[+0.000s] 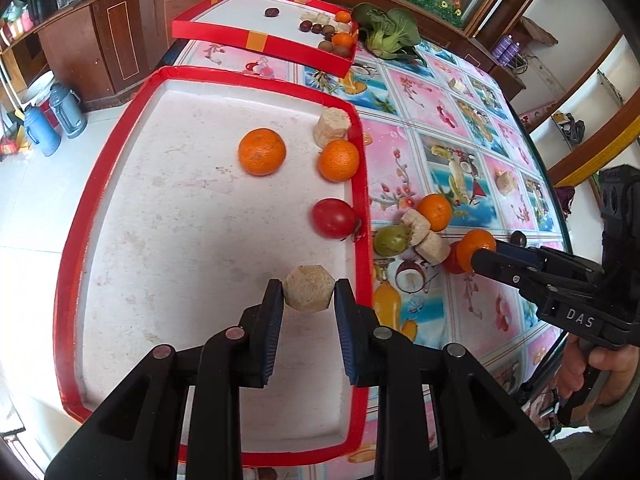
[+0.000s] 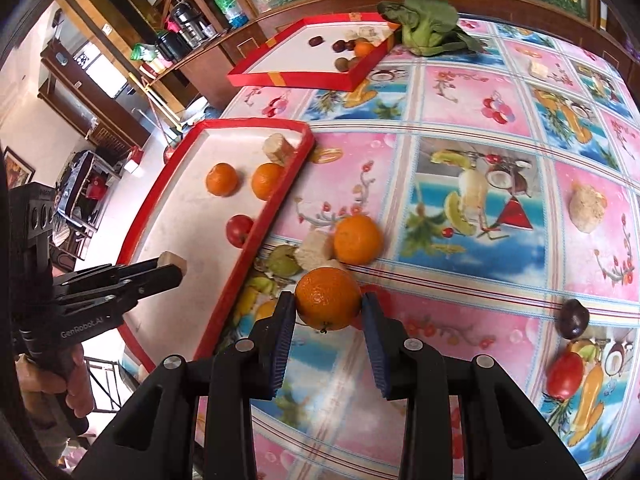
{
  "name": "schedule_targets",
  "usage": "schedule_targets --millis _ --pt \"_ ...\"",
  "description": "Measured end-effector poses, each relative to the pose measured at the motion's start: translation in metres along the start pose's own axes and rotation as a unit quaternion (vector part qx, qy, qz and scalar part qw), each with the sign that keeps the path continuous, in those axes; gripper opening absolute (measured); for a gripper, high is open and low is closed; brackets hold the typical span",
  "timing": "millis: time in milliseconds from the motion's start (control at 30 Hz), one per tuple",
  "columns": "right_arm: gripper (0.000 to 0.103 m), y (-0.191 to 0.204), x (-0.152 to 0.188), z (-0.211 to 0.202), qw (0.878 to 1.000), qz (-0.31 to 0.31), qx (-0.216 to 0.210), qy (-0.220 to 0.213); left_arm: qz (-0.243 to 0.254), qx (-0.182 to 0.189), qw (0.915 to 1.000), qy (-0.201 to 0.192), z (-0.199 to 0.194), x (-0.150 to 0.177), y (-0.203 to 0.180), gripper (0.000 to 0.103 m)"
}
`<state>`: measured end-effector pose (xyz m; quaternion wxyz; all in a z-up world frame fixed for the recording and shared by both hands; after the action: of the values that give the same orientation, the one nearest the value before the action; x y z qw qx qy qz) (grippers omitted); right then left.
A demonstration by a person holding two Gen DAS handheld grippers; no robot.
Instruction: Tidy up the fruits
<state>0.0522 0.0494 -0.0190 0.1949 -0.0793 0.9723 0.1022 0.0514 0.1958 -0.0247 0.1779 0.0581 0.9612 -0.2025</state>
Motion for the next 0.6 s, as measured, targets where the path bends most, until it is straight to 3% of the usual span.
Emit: schedule_targets --millis 600 --pt "0.034 0.099 -0.048 0.041 0.997 -0.056 -0.046 0.023 -0.023 -0.001 0.9997 0.010 0.004 -0.007 0.047 0.023"
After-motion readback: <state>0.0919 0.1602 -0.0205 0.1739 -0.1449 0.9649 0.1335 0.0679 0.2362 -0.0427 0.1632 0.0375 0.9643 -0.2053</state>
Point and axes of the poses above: each gripper's, at about its wrist camera, not at the fingertips, and z roughly the way its jaws point, y to its left, x to its underside, the point moved 9 cm from there along z, roughly the way its jaws point, and after that the axes turned 8 degrees about x, right-handed, at the moved point
